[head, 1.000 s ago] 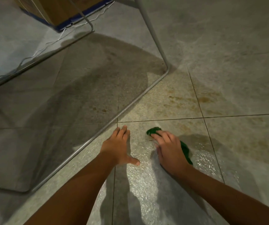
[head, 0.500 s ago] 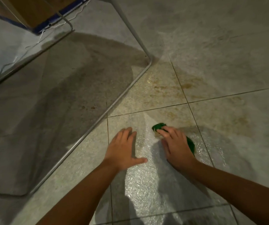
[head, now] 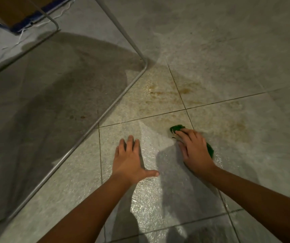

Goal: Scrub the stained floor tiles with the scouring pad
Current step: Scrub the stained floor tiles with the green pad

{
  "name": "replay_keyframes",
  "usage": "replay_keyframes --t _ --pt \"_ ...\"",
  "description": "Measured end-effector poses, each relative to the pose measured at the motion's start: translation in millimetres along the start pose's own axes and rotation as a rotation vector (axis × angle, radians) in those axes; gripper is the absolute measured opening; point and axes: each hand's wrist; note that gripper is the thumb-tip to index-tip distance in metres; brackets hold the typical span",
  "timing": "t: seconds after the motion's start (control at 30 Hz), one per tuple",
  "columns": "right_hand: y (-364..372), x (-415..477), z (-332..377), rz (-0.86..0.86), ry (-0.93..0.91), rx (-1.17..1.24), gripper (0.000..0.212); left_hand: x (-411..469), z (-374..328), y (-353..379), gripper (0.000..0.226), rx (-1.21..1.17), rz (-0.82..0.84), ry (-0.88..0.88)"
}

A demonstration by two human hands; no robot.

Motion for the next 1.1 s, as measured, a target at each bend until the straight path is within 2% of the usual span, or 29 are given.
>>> replay_keyframes --t 0.1,0.27,0.37,0.53,0.63,0.73,0.83,0.9,1.0,1.1 --pt "1.5 -21.4 8.3 0.005 -0.056 -0.02 0.041 0.5 -1.3 -0.9 0.129 0.008 0.006 -0.008" --pt "17.3 -7.5 33.9 0.068 -0.276 -0.064 0.036 -0.5 -2.2 -0.8 0.129 0.027 -0.004 -0.009" --pt "15.4 10.8 28.9 0.104 -0.247 -0.033 0.038 -1.5 -2.2 -1.3 0.129 0.041 -0.006 -0.006" --pt "-3.1 2.1 -4.3 0.046 -0.036 0.003 0.037 -1.8 -0.3 -2.5 0.128 0.029 -0.005 0.001" --pt "-10.0 -20.7 -15.8 -0.002 0.024 0.009 0.039 -3.9 -2.2 -4.4 0.122 0.025 -0.05 0.027" --pt "-8.1 -38.5 -6.6 -0.007 -0.017 0.002 0.036 -7.0 -12.0 -2.9 0.122 0.05 -0.09 0.091" --pt "-2.2 -39.3 8.0 0.029 -0.183 -0.049 0.035 -11.4 -31.8 1.0 0.124 0.069 -0.056 0.121" --pt "-1.4 -30.8 12.4 0.047 -0.227 -0.056 0.036 -14.7 -46.9 4.3 0.124 0.098 -0.016 0.12" --pt "-6.0 -16.0 6.9 0.078 -0.146 0.008 0.044 -15.9 -59.4 6.1 0.125 0.082 0.022 0.067" --pt "-15.1 -13.5 -13.8 0.045 -0.055 0.005 0.036 -14.1 -59.9 2.4 0.125 0.089 0.033 0.062"
Point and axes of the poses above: each hand's wrist, its own x-axis towards the middle knuckle, its own y-axis out of the palm, z = x × y, and after that the axes turned 1 degree about z, right-handed
